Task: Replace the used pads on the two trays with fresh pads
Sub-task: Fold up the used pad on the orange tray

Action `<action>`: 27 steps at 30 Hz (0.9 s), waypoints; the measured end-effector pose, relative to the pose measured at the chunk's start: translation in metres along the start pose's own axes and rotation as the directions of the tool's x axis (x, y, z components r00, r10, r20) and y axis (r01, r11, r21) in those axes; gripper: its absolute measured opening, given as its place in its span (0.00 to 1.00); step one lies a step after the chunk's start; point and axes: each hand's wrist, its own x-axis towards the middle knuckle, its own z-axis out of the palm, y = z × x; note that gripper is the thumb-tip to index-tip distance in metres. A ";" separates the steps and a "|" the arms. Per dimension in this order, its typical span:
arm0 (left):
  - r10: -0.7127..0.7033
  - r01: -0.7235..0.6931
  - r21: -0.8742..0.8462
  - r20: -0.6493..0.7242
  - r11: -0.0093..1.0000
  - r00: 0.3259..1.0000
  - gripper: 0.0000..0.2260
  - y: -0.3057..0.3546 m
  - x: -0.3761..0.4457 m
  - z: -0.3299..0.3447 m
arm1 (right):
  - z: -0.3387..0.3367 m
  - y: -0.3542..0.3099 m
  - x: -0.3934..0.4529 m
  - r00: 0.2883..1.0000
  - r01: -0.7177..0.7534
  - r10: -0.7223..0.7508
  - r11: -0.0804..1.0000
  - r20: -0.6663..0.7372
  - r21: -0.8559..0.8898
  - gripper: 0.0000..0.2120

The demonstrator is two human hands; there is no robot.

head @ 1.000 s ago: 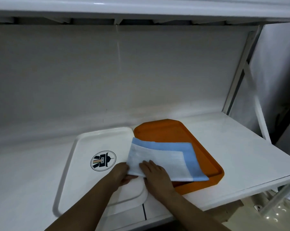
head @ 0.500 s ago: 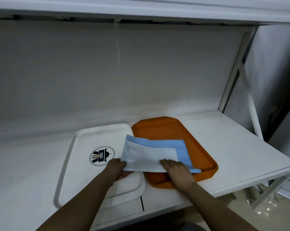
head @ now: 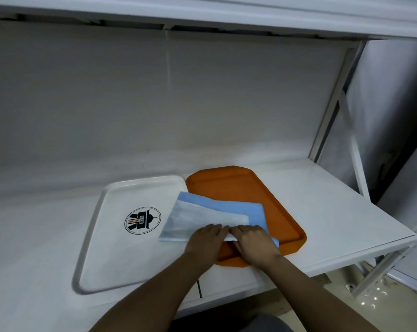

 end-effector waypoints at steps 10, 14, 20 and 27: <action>0.037 -0.012 0.158 -0.155 0.987 0.987 0.24 -0.063 -0.019 0.015 | -0.009 0.026 -0.024 0.990 0.140 -0.140 0.978 0.012 -0.154 0.21; 0.069 -0.039 0.164 -0.178 0.986 0.982 0.33 -0.074 -0.026 0.015 | -0.011 0.035 -0.036 0.989 0.140 -0.130 0.972 0.062 -0.191 0.30; 0.076 -0.039 0.183 -0.201 0.982 0.977 0.33 -0.082 -0.040 0.018 | -0.012 0.048 -0.050 0.989 0.114 -0.091 0.971 0.116 -0.212 0.34; 0.099 -0.050 0.213 -0.224 0.976 0.970 0.33 -0.083 -0.040 0.026 | -0.018 0.051 -0.061 0.986 0.131 -0.104 0.968 0.134 -0.215 0.28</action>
